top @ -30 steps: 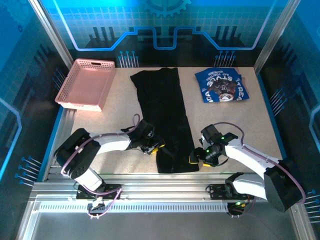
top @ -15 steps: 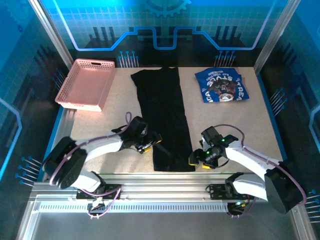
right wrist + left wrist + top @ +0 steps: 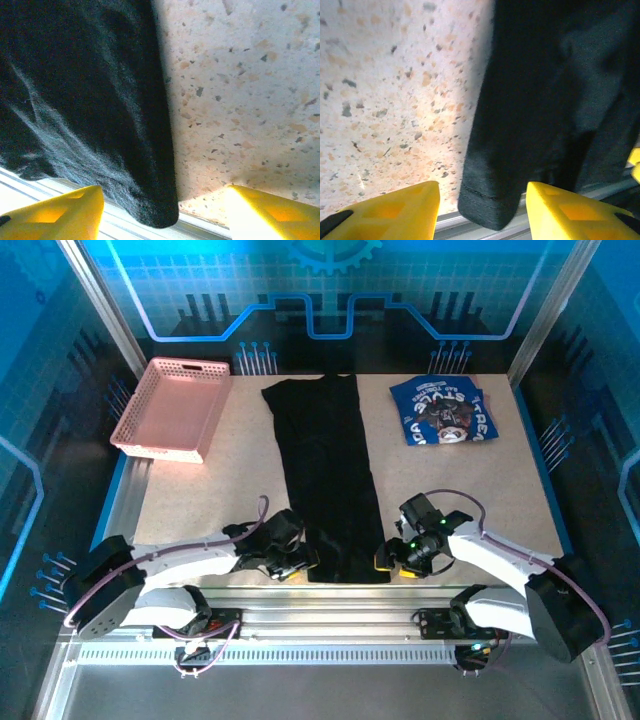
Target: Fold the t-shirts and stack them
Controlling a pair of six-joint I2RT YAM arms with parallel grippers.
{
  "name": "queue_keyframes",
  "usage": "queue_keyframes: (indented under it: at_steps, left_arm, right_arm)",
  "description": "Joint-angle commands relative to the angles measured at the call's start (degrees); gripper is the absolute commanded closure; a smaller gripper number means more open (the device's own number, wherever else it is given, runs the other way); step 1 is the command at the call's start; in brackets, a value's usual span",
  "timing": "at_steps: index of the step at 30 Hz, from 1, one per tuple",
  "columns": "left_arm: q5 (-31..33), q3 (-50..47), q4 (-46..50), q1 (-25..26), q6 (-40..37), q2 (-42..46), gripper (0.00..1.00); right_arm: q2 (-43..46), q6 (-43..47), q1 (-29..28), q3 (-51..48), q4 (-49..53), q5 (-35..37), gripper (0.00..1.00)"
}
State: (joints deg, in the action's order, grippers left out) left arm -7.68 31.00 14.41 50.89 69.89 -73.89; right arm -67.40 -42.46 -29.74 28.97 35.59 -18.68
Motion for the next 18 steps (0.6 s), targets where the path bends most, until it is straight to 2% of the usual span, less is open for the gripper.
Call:
queue_keyframes:
  at_steps: [1,9,18]
  left_arm:
    - [2.08,-0.83,-1.15,1.34,3.33,-2.48,0.51]
    - [1.45,-0.9,-10.39,3.5,6.03,-8.33,0.58]
    - [0.09,1.93,-15.41,4.72,6.53,-13.46,0.65]
  right_arm:
    - [-1.0,-0.52,-1.19,-0.22,-0.58,-1.37,0.35]
    - [-3.21,-2.43,-3.81,-0.04,-2.33,-0.2,0.43]
    - [-5.69,-5.07,-7.42,2.67,-3.43,0.01,0.62]
